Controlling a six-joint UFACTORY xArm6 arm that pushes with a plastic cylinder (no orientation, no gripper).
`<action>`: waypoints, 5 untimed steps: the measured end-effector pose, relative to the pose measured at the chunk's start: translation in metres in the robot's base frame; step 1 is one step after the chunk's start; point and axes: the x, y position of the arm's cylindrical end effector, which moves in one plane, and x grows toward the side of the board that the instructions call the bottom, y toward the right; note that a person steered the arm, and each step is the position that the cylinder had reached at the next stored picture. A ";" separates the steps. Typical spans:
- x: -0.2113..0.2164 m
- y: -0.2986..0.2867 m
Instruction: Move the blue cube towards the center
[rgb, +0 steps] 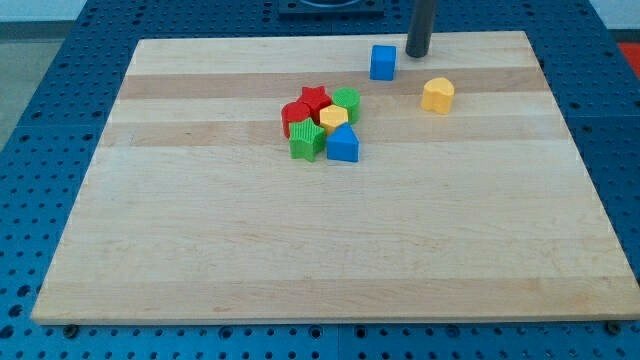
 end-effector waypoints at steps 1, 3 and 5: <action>-0.002 -0.021; -0.001 -0.034; 0.024 -0.034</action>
